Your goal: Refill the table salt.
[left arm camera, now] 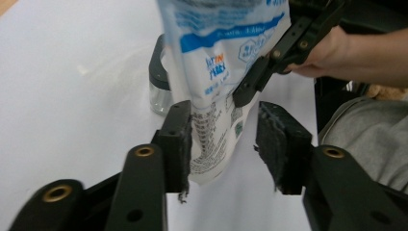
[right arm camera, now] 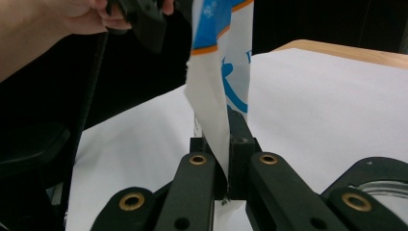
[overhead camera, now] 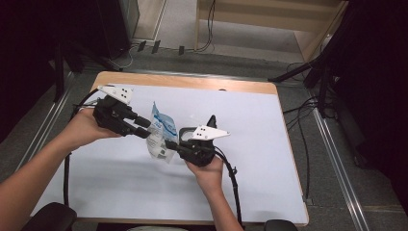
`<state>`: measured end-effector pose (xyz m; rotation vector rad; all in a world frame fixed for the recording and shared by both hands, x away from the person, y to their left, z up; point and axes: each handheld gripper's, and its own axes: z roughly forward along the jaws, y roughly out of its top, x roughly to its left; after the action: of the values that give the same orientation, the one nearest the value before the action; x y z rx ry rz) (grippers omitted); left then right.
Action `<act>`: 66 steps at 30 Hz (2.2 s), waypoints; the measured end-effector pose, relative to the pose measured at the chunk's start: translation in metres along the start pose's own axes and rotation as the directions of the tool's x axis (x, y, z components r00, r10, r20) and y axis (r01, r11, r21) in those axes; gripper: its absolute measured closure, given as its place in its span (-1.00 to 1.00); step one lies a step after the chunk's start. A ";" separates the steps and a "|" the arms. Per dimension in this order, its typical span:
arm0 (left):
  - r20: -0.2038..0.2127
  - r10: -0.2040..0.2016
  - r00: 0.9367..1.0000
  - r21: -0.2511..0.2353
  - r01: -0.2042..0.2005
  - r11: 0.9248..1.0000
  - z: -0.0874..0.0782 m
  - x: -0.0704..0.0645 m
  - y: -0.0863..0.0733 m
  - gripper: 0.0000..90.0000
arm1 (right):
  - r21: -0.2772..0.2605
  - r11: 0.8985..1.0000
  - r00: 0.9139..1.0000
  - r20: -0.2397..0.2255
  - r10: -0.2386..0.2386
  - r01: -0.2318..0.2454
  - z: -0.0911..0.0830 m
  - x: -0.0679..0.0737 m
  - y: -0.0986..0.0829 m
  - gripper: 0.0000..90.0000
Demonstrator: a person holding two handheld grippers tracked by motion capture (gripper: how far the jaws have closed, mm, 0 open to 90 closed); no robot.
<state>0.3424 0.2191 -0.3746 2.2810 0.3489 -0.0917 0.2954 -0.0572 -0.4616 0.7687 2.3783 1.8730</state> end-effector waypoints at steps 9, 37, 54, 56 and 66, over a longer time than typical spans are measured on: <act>0.006 -0.008 1.000 -0.009 0.008 1.000 -0.001 0.007 -0.006 -0.18 | -0.004 1.000 1.000 0.010 0.006 -0.006 -0.004 -0.004 0.001 1.00; 0.137 0.011 0.990 -0.043 -0.005 0.999 0.009 0.017 -0.023 0.31 | -0.023 0.999 0.995 -0.093 -0.028 0.026 0.016 0.010 0.031 1.00; 0.124 0.061 0.990 0.039 -0.067 0.997 0.029 0.013 -0.025 0.31 | -0.083 0.996 0.993 -0.116 0.035 -0.044 0.006 0.000 0.034 1.00; 0.126 0.033 0.991 0.069 -0.042 0.997 0.029 0.013 -0.026 0.37 | -0.066 0.997 0.993 -0.115 0.036 -0.044 0.008 -0.001 0.034 0.95; 0.031 -0.059 0.998 0.204 0.051 0.978 0.015 0.014 -0.022 0.42 | -0.002 1.000 0.998 0.063 -0.015 0.015 -0.006 0.010 0.018 0.49</act>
<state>0.3504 0.2246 -0.4030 2.4679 0.3994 -0.2055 0.2910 -0.0561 -0.4404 0.7946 2.3373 1.8176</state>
